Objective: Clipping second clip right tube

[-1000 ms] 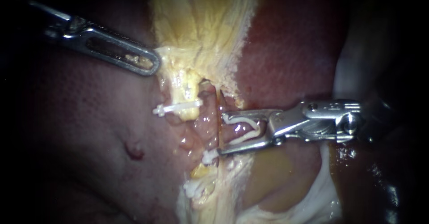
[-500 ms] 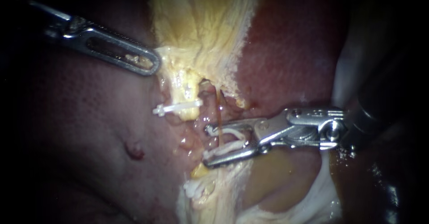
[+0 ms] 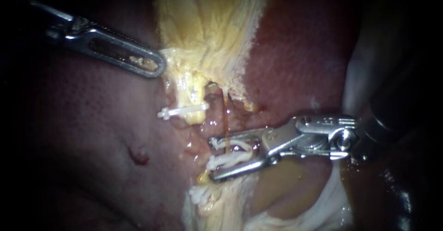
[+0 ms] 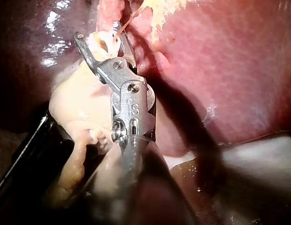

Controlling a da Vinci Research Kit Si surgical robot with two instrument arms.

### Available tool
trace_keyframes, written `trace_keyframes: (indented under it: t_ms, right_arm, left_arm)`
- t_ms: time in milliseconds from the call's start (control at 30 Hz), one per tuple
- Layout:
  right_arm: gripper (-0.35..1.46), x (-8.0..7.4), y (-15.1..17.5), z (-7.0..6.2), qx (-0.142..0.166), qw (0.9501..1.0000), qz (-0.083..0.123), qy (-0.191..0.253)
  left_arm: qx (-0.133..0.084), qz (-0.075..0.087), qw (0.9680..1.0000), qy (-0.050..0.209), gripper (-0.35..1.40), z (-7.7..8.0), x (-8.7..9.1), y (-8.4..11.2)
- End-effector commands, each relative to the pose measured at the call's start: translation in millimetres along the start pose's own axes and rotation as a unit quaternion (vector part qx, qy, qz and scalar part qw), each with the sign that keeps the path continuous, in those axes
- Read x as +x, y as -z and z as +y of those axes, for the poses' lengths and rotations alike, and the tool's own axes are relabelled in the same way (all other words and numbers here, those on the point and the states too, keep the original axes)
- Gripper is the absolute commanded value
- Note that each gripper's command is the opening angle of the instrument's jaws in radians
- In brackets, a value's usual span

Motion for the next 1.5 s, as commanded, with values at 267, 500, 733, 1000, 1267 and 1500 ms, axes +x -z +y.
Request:
trace_keyframes:
  t_ms: [267, 500, 733, 1000, 1267, 1500]
  right_arm:
    - [0.47, 0.5, -0.6, -1.6, 0.026, 0.9995, 0.007, -0.013]
    - [0.45, 1.0, -0.6, -2.1, 0.032, 0.9993, 0.007, -0.015]
    - [0.36, 0.9, 0.0, -2.2, 0.033, 0.999, 0.006, -0.027]
    - [0.17, 0.9, 0.6, -2.3, 0.035, 0.9979, 0.006, -0.054]
    - [-0.16, 1.0, 1.1, -2.5, 0.036, 0.9975, 0.005, -0.061]
    - [-0.35, 0.8, 1.5, -2.5, 0.041, 0.9954, 0.003, -0.086]
  left_arm:
    - [0.0, 0.0, 1.0, 0.002, -0.35, 0.2, 0.1, 0.0]
    - [-0.001, 0.0, 1.0, 0.002, -0.35, 0.2, 0.1, 0.0]
    - [-0.001, -0.001, 1.0, 0.005, -0.35, 0.3, 0.2, -0.1]
    - [0.0, 0.0, 1.0, 0.005, -0.35, 0.4, 0.2, -0.2]
    - [0.0, 0.0, 1.0, 0.007, -0.35, 0.5, 0.3, -0.2]
    - [0.001, 0.001, 1.0, 0.007, -0.35, 0.6, 0.3, -0.2]
